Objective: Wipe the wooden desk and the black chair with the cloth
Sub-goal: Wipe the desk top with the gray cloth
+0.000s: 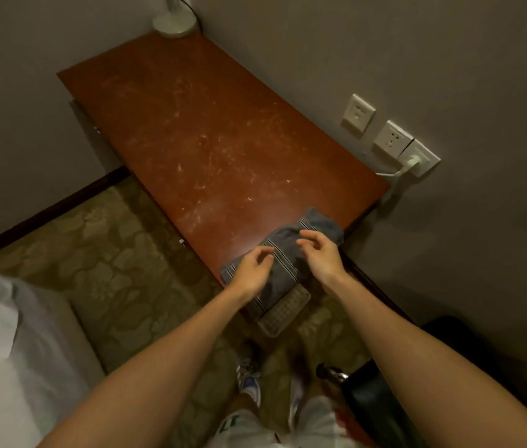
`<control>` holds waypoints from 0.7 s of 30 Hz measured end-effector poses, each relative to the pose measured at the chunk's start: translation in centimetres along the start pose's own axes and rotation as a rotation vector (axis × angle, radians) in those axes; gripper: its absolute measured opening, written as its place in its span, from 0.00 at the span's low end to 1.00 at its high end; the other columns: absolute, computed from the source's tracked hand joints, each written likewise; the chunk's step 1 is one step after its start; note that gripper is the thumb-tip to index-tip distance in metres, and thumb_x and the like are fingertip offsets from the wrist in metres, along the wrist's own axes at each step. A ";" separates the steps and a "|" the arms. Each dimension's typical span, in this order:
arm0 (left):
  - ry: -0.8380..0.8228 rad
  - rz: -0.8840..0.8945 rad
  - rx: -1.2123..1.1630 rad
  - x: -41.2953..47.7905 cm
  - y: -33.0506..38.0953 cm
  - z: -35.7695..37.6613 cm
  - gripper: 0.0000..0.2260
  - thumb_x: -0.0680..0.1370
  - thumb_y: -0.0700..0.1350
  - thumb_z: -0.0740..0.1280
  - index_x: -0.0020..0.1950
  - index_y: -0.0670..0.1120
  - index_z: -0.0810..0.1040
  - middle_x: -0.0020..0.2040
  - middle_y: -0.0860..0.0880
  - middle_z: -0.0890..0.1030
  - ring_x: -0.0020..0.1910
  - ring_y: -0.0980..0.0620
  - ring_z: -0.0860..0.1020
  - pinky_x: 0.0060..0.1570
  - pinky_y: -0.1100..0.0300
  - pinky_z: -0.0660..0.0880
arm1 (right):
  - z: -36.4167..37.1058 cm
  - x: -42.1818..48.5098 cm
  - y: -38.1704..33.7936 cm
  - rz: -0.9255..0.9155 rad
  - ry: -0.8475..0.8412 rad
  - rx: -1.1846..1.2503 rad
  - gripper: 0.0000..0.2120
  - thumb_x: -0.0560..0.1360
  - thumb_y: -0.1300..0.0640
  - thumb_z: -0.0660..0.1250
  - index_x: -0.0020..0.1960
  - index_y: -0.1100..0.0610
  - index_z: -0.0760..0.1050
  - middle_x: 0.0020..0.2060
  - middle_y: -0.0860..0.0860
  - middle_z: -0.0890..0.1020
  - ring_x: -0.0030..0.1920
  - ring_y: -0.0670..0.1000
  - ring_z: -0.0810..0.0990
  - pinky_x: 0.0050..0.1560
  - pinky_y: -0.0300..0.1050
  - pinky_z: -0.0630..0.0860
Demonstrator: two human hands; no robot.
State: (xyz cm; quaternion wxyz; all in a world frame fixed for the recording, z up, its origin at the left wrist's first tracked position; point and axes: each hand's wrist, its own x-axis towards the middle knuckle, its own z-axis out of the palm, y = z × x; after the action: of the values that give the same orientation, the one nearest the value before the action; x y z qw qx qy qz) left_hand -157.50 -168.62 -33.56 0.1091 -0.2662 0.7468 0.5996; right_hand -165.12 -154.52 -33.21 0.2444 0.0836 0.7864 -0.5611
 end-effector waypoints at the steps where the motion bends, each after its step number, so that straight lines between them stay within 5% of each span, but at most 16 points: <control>1: -0.020 -0.014 0.040 0.6 -0.2 0.1 0.11 0.83 0.39 0.62 0.65 0.41 0.77 0.64 0.44 0.78 0.66 0.45 0.75 0.66 0.56 0.70 | -0.1 0.9 0.1 -0.002 -0.002 -0.032 0.14 0.80 0.68 0.61 0.63 0.57 0.76 0.54 0.52 0.82 0.56 0.49 0.80 0.62 0.43 0.75; 5: 0.005 -0.051 0.376 3.5 -1.4 0.4 0.17 0.83 0.46 0.63 0.71 0.47 0.72 0.73 0.46 0.68 0.74 0.45 0.64 0.72 0.53 0.61 | 0.0 4.5 1.0 -0.024 -0.077 -0.228 0.17 0.79 0.68 0.62 0.65 0.56 0.76 0.62 0.53 0.79 0.64 0.52 0.76 0.68 0.51 0.73; 8: 0.033 -0.153 0.412 5.1 -2.0 0.9 0.20 0.82 0.49 0.64 0.74 0.50 0.68 0.79 0.48 0.57 0.78 0.43 0.55 0.76 0.45 0.54 | 0.2 7.2 1.6 -0.131 -0.113 -0.454 0.19 0.78 0.67 0.64 0.66 0.55 0.76 0.69 0.53 0.74 0.71 0.55 0.70 0.73 0.52 0.67; 12: 0.073 -0.227 0.450 6.0 -2.9 1.6 0.25 0.81 0.51 0.65 0.76 0.49 0.62 0.75 0.47 0.59 0.75 0.42 0.57 0.75 0.43 0.54 | -0.1 9.2 1.3 -0.161 -0.252 -0.724 0.25 0.80 0.61 0.63 0.76 0.53 0.66 0.80 0.49 0.58 0.78 0.56 0.55 0.77 0.55 0.60; 16: 0.105 -0.245 0.553 6.7 -3.9 2.1 0.25 0.80 0.55 0.67 0.73 0.49 0.65 0.69 0.45 0.63 0.69 0.42 0.61 0.69 0.47 0.57 | 0.2 10.3 1.7 -0.178 -0.373 -0.917 0.29 0.80 0.59 0.64 0.78 0.52 0.60 0.77 0.49 0.61 0.76 0.57 0.57 0.73 0.58 0.65; 21: 0.137 -0.249 0.527 7.4 -4.2 2.4 0.19 0.79 0.56 0.69 0.67 0.50 0.72 0.63 0.49 0.70 0.64 0.45 0.63 0.57 0.53 0.57 | 0.4 11.9 1.8 -0.294 -0.350 -1.120 0.23 0.79 0.56 0.66 0.72 0.49 0.67 0.64 0.55 0.67 0.66 0.60 0.62 0.63 0.57 0.73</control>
State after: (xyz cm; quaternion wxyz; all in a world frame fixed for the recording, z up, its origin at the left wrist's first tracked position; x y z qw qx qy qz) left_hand -161.84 -168.84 -41.22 0.1964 -0.3583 0.8438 0.3478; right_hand -174.59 -155.96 -40.53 0.2968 -0.2607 0.9137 -0.0952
